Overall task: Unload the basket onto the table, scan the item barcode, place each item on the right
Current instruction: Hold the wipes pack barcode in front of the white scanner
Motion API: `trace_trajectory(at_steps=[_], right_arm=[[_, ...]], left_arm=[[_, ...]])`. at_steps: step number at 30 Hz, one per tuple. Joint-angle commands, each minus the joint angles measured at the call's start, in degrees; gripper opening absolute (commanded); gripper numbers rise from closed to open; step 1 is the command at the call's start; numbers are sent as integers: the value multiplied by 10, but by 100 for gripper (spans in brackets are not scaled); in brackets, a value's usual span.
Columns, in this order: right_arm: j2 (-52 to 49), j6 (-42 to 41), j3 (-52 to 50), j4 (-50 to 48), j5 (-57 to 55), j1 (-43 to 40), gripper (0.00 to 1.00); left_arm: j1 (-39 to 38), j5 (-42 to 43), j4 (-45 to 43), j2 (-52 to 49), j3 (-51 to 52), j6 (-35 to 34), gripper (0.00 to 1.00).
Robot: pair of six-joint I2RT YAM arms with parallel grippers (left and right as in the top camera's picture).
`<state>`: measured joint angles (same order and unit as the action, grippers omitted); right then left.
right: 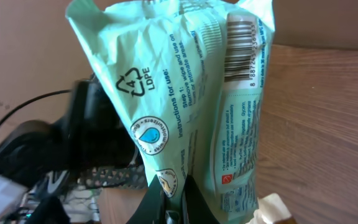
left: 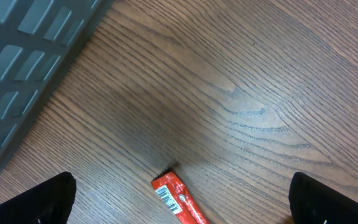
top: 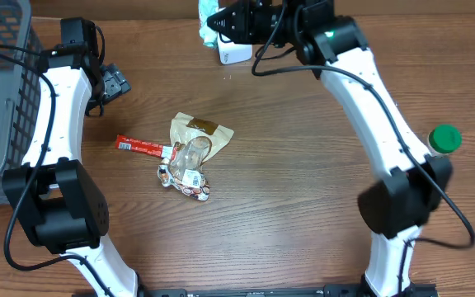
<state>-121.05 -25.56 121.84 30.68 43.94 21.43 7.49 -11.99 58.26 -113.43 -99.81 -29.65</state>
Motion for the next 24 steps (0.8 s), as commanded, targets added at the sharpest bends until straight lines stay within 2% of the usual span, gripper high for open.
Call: trace_trajectory(at_steps=[1,7,14,19,24], right_arm=[[-57,-50,13,-55,67,-23,3],[-137,-170,12,-209,116,-52,4],[-208,-260,12,-356,175,-77,3],[-246,-333,12,-400,186,-83,3],[-284,-334,12,-431,200,-84,3]], left_arm=[[-4,2,0,3,-13,-3,100],[-4,2,-1,3,-13,-4,99],[-4,2,0,3,-13,-3,100],[-4,2,0,3,-13,-4,100],[-4,2,0,3,-13,-3,100]])
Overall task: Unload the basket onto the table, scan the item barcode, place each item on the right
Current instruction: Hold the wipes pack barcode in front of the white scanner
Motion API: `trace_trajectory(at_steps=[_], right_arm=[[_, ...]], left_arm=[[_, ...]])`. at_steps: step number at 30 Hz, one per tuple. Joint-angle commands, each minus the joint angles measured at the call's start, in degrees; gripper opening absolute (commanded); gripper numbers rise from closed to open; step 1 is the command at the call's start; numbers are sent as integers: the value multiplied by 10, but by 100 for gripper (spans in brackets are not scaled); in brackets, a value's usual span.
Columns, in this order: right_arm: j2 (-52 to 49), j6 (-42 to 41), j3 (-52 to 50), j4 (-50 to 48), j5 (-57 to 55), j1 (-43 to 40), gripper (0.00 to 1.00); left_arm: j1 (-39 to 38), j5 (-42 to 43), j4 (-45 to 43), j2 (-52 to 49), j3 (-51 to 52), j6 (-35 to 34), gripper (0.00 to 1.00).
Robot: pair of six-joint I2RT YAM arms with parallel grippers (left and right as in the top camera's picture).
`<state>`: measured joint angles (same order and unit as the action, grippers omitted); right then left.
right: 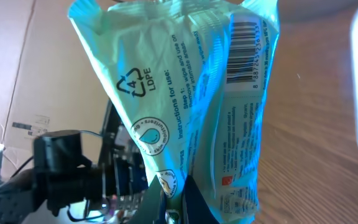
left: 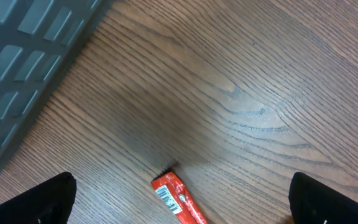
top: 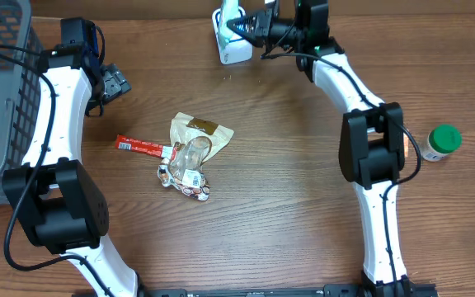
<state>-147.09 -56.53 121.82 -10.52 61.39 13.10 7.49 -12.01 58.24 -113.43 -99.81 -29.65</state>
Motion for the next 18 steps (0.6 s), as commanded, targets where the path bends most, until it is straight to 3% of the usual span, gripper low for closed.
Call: trace_trajectory(at_steps=[1,7,18], right_arm=[[-28,-24,13,-21,26,-1,3],[-55,-23,13,-52,24,-4,3],[-83,-22,12,-22,0,-13,3]], left_arm=[[-4,3,0,3,-13,-4,100],[-4,3,0,3,-13,-3,100],[-4,3,0,3,-13,-4,100]])
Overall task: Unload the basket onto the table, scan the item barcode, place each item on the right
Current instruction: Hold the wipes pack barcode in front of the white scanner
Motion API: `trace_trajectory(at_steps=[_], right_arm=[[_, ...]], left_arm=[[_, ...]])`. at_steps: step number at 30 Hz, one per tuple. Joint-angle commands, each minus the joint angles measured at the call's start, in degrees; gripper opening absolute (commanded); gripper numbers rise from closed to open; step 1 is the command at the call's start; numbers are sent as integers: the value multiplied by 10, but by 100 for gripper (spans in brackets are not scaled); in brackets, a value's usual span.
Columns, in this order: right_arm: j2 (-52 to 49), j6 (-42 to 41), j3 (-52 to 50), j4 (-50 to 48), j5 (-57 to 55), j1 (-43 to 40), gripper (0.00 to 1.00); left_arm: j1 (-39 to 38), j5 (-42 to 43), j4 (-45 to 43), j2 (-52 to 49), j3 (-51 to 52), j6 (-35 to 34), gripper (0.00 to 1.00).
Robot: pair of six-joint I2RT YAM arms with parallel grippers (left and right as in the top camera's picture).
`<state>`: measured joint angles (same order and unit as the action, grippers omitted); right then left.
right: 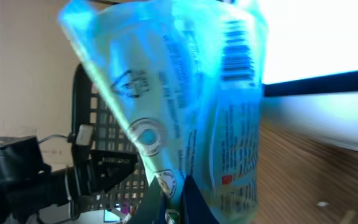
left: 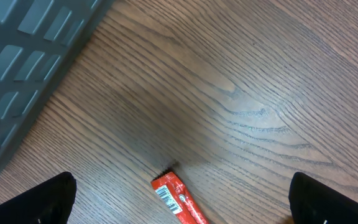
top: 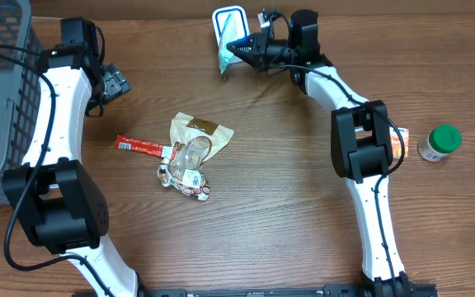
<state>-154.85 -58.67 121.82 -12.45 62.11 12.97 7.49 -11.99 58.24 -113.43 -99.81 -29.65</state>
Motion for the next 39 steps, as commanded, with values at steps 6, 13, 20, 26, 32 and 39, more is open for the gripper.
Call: trace_trajectory(at_steps=[6,13,20,26,32,39], right_arm=[[-6,-18,12,25,-6,-23,3],[-6,-18,12,58,-10,-26,8],[-6,-18,12,96,-30,-26,8],[-6,-13,12,146,-66,-26,4],[-5,-14,13,92,-37,-26,4],[9,-31,13,-7,30,-34,4]], left_arm=[[-4,2,0,3,-13,-4,100],[-4,2,0,3,-13,-4,100],[-4,2,0,3,-13,-3,100],[-4,2,0,3,-13,-4,100],[-4,2,0,3,-13,-3,100],[-4,2,0,3,-13,-4,100]])
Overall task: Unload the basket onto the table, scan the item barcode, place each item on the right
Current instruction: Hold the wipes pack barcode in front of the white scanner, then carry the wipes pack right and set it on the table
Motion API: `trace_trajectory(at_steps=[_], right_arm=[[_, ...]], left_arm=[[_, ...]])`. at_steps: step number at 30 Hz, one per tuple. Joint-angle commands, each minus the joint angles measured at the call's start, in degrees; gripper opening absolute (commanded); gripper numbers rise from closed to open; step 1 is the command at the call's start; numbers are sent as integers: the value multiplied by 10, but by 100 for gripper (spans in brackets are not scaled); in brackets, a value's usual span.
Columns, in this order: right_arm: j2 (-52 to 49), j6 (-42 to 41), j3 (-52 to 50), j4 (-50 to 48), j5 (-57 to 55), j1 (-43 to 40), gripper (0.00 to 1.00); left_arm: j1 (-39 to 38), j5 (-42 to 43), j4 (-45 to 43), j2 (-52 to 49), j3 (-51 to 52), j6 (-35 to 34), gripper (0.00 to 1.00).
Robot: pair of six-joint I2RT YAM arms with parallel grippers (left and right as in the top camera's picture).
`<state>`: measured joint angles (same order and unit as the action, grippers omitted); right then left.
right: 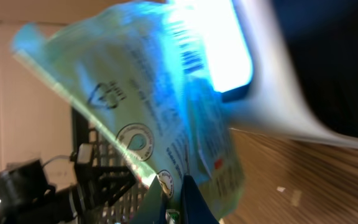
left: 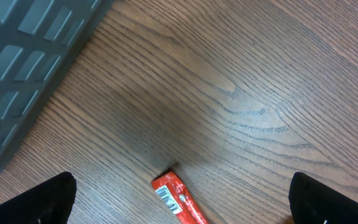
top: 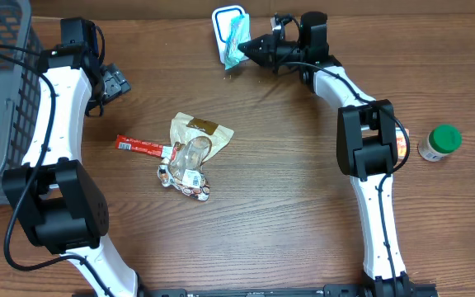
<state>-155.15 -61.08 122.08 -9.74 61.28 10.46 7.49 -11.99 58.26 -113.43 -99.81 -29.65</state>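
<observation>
A pale green wipes packet point(top: 236, 37) hangs right in front of the white scanner point(top: 225, 16) at the table's back edge, with my right gripper point(top: 256, 47) shut on its lower edge. In the right wrist view the packet point(right: 148, 124) is tilted and blurred. Blue-white light from the scanner window point(right: 219, 53) falls on its barcode side, and the right gripper point(right: 178, 190) pinches the packet's seam. My left gripper point(top: 114, 85) hangs open over bare wood at the left. Its dark fingertips point(left: 48, 199) stand wide apart.
A grey basket fills the left edge. A red snack bar point(top: 143, 147) and a heap of wrappers point(top: 190, 157) lie mid-table. A green-capped bottle point(top: 442, 142) stands at the right.
The right gripper has shifted a little to the right and up, and the packet now sits higher, close against the scanner's lit face and more tilted. The left arm has not moved.
The right gripper held the green packet at the back of the table beside the scanner. Then the arm lay low with the packet tinted blue by the scanner's light. Then the packet was at the scanner's lower front, and now it is up against the lit window.
</observation>
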Motion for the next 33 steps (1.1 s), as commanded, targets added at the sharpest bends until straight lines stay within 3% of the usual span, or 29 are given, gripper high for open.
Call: trace_trajectory(at_steps=[1,11,16,19,26,33], right_arm=[[20,-7,10,-49,45,-9,4],[116,12,10,-55,94,-9,4],[157,26,10,5,76,-9,4],[183,72,10,90,10,-9,4],[255,316,10,367,-162,-5,4],[276,504,10,621,-286,-10,4]], left_arm=[[-4,2,-1,3,-13,-4,100],[-4,2,-1,3,-13,-3,100],[-4,2,0,3,-13,-4,100],[-4,2,-1,3,-13,-3,100],[-4,2,0,3,-13,-3,100],[-4,2,-1,3,-13,-3,100]])
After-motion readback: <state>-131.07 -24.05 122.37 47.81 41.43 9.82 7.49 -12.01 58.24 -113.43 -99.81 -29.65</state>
